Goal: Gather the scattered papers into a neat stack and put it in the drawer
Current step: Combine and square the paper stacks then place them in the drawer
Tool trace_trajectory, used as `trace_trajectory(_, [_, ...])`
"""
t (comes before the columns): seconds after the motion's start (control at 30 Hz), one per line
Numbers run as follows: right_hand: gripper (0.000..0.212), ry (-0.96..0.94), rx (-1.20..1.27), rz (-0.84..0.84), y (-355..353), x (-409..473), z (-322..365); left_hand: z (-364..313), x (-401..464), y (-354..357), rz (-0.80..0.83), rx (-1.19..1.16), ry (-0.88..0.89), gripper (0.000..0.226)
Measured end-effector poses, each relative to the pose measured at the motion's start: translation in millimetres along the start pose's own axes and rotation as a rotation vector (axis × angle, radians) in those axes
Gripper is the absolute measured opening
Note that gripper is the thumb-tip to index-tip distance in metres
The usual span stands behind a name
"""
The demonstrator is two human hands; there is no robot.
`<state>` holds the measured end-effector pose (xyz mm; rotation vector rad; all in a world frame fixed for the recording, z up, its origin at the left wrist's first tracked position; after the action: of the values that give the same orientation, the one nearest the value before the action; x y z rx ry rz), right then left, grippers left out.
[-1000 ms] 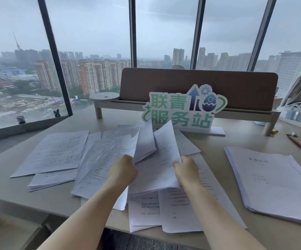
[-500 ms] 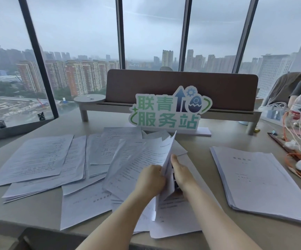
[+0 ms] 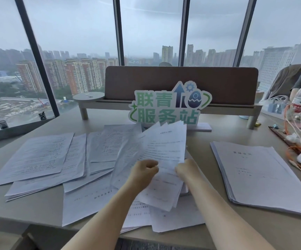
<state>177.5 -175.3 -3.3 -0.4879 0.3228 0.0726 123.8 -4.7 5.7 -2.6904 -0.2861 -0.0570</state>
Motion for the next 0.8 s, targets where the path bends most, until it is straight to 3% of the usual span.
trace_trajectory(0.07, [0.022,-0.034,0.042,-0.002,-12.4,-0.1,2.6,7.8,3.2,-34.0,-0.172,0.078,-0.027,0.043])
trace_trajectory(0.17, [0.022,-0.068,0.066,0.003,-35.7,1.1,6.0,21.7,11.9,-68.5,-0.261,0.125,-0.104,0.069])
trace_trajectory(0.27, [0.02,-0.085,0.127,-0.027,-58.5,3.8,5.3,26.6,20.3,-80.4,-0.272,-0.116,-0.156,0.087])
trace_trajectory(0.37, [0.016,-0.122,0.217,-0.095,-82.5,2.9,6.9,32.5,24.1,-76.3,-0.224,-0.151,-0.207,0.084])
trace_trajectory(0.6, [0.018,-0.168,0.404,-0.206,-119.3,-4.7,3.4,37.6,17.7,-83.6,-0.352,-0.116,-0.189,0.068])
trace_trajectory(0.8, [0.019,-0.251,0.549,-0.147,-118.0,-12.7,9.6,10.9,24.6,-50.4,-0.127,-0.512,-0.112,0.076])
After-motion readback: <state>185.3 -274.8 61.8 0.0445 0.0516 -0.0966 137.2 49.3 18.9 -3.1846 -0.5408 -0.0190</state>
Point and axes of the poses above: each hand's wrist, its own x-axis towards the middle knuckle, its own y-axis out of the palm, z = x × y, the point moved 9 cm from there along x, towards the middle knuckle, and after that the axes turned 6 degrees about y, right-handed, at the moved point
